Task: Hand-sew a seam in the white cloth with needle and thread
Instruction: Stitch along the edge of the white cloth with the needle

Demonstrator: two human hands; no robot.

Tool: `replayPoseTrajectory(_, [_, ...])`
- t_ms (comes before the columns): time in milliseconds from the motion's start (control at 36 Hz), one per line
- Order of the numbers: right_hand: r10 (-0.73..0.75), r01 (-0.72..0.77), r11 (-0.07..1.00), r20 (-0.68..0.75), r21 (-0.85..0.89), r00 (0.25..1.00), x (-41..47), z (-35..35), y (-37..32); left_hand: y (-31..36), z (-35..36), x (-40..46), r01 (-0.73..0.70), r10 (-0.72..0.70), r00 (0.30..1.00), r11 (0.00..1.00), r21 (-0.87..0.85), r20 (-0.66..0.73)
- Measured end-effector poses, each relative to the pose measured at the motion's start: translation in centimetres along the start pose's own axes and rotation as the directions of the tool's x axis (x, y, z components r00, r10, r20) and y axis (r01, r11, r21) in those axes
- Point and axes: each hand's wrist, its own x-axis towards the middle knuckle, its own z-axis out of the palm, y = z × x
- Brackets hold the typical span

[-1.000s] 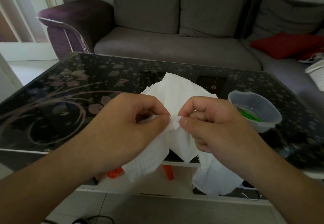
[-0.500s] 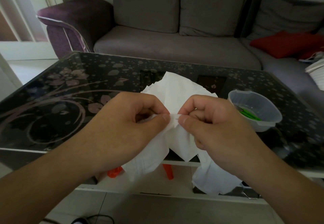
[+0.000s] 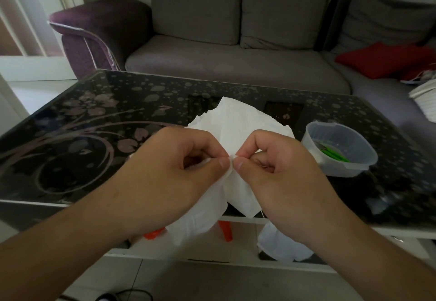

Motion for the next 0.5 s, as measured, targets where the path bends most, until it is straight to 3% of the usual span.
replayPoseTrajectory(111, [0.018, -0.018, 1.000, 0.002, 0.020, 1.000, 0.1, 0.0, 0.1, 0.0, -0.1, 0.0, 0.006, -0.006, 1.000, 0.999, -0.032, 0.006])
replayPoseTrajectory(222, [0.079, -0.090, 0.983, 0.070, 0.158, 0.994, 0.5, -0.4, 0.0, -0.2, -0.2, 0.1, 0.012, -0.012, 1.000, 0.998, -0.056, -0.001])
replayPoseTrajectory(500, [0.066, -0.134, 0.891, 0.168, 0.434, 0.984, 0.9, -1.4, 0.5, -0.2, -0.3, 0.1, 0.040, -0.042, 0.999, 0.996, -0.075, -0.021])
